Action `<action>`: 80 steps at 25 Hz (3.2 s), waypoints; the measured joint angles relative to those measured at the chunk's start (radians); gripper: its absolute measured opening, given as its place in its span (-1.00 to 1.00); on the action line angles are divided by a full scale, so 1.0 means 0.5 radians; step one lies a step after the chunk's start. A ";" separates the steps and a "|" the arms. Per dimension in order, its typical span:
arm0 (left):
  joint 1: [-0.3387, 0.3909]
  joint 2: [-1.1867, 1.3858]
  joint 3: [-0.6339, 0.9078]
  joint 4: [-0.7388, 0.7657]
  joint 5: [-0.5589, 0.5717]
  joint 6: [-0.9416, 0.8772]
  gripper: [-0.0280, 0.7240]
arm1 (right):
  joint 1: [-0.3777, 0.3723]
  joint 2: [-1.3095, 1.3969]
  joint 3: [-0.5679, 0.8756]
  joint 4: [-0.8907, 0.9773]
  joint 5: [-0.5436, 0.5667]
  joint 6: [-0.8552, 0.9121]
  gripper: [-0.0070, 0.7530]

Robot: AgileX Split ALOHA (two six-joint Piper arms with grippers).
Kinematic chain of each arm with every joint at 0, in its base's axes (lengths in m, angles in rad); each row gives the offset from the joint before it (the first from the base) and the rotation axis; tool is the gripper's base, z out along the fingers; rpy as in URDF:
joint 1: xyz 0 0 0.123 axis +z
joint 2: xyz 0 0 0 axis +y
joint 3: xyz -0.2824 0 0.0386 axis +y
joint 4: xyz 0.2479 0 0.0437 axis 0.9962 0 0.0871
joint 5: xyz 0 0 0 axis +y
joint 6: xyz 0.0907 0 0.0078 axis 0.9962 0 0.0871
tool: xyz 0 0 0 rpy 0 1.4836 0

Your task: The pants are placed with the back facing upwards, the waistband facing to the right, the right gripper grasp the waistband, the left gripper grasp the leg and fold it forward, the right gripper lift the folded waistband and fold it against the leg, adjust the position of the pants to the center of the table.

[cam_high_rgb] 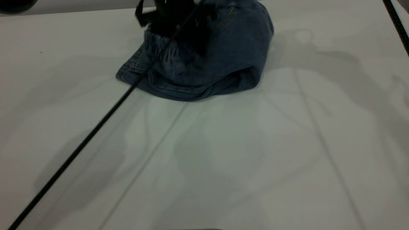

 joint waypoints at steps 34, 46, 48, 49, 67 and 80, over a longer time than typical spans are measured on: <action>-0.002 -1.916 0.926 0.298 0.002 0.375 0.29 | 0.000 -1.780 0.097 -0.120 0.726 0.510 0.50; -0.002 -3.210 2.124 0.402 0.002 0.332 0.29 | 0.000 -2.963 0.923 -0.393 0.754 0.522 0.50; -0.002 -3.374 2.276 0.401 0.002 0.316 0.29 | 0.000 -3.165 1.067 -0.487 0.758 0.522 0.50; -0.002 -3.452 2.359 0.401 0.002 0.304 0.29 | 0.000 -3.240 1.126 -0.523 0.764 0.522 0.50; -0.002 -4.545 3.401 0.349 0.002 0.377 0.29 | 0.000 -4.143 2.427 -0.742 0.640 0.587 0.50; -0.002 -4.857 3.870 0.349 0.000 0.453 0.29 | 0.000 -4.149 2.712 -0.861 0.477 0.551 0.50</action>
